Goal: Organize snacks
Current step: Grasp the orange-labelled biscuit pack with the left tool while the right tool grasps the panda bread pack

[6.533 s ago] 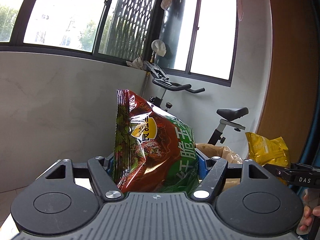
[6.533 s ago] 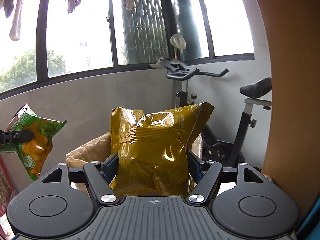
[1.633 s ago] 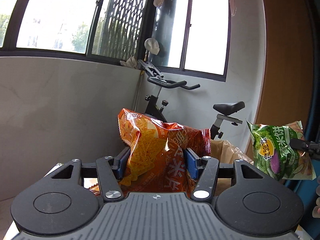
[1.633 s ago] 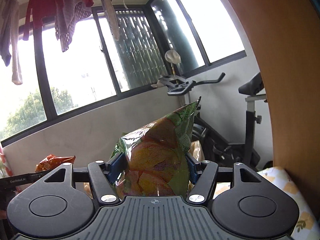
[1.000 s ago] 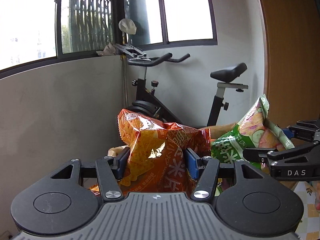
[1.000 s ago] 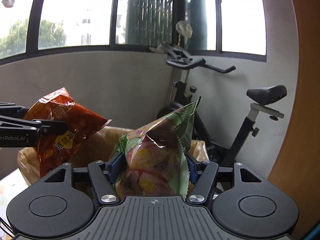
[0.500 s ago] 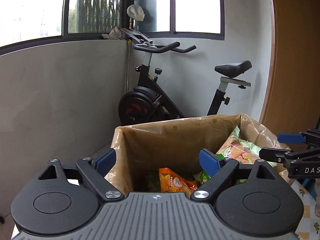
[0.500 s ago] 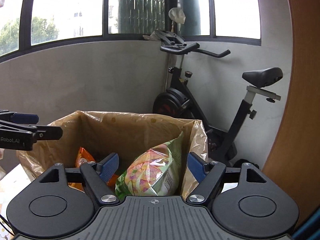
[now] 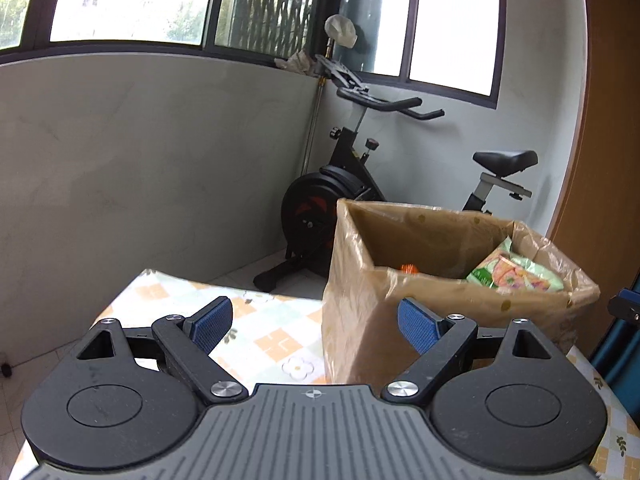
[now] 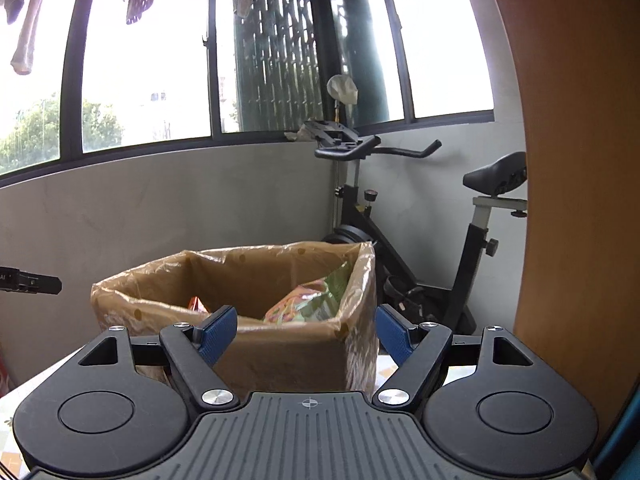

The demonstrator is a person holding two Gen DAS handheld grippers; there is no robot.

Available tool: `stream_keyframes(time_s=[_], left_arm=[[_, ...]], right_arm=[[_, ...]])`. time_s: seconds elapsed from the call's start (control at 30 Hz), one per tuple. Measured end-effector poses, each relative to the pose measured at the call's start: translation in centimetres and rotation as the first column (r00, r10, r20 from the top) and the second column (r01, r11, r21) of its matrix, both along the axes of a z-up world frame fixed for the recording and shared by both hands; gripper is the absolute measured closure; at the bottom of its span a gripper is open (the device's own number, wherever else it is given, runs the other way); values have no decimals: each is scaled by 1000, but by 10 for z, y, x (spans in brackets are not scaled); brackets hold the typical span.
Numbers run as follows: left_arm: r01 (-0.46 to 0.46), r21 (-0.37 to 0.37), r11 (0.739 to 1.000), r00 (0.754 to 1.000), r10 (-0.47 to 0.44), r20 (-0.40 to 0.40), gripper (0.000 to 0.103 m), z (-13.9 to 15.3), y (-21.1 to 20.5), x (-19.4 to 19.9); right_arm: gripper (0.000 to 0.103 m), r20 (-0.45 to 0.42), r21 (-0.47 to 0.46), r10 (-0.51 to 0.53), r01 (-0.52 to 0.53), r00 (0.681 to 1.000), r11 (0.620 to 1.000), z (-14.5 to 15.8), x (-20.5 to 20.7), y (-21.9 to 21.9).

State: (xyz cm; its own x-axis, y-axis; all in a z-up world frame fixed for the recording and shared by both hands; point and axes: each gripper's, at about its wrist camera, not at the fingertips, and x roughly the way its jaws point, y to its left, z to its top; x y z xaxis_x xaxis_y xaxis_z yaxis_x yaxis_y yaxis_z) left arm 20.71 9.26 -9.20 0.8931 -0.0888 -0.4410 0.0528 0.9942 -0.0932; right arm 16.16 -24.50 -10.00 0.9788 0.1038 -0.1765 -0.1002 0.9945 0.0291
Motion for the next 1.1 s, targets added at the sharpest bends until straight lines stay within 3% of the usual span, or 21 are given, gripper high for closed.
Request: stream_keyframes(time_s=[0.17, 0.3, 0.37, 0.57, 0.7, 0.73, 0.77, 1.1], left_arm=[[-48, -37, 998, 995, 45, -93, 14, -42, 0, -5], [-52, -26, 998, 988, 47, -150, 14, -69, -8, -7], [-42, -6, 999, 984, 40, -174, 15, -79, -13, -7], [-37, -4, 999, 975, 36, -221, 15, -95, -15, -14], [-39, 2, 999, 970, 39, -241, 15, -102, -18, -18], [-41, 2, 999, 968, 40, -246, 15, -103, -18, -19], [-42, 1, 999, 967, 41, -251, 15, -104, -18, -19], [-40, 8, 999, 955, 40, -293, 16, -123, -27, -17]], right_arm=[[30, -110, -40, -2, -2, 994, 999, -47, 2, 8], [29, -241, -58, 0, -15, 971, 998, -87, 15, 14], [15, -288, -65, -9, -10, 957, 998, -105, 19, 17], [12, -385, -58, -21, -2, 923, 998, -140, 32, 25], [16, -399, -83, -41, 8, 916, 997, -155, 35, 30], [27, -393, -92, -51, 16, 918, 996, -157, 35, 30], [30, -379, -105, -63, 25, 923, 994, -160, 33, 30], [34, -340, -127, -56, 13, 939, 992, -163, 26, 31]])
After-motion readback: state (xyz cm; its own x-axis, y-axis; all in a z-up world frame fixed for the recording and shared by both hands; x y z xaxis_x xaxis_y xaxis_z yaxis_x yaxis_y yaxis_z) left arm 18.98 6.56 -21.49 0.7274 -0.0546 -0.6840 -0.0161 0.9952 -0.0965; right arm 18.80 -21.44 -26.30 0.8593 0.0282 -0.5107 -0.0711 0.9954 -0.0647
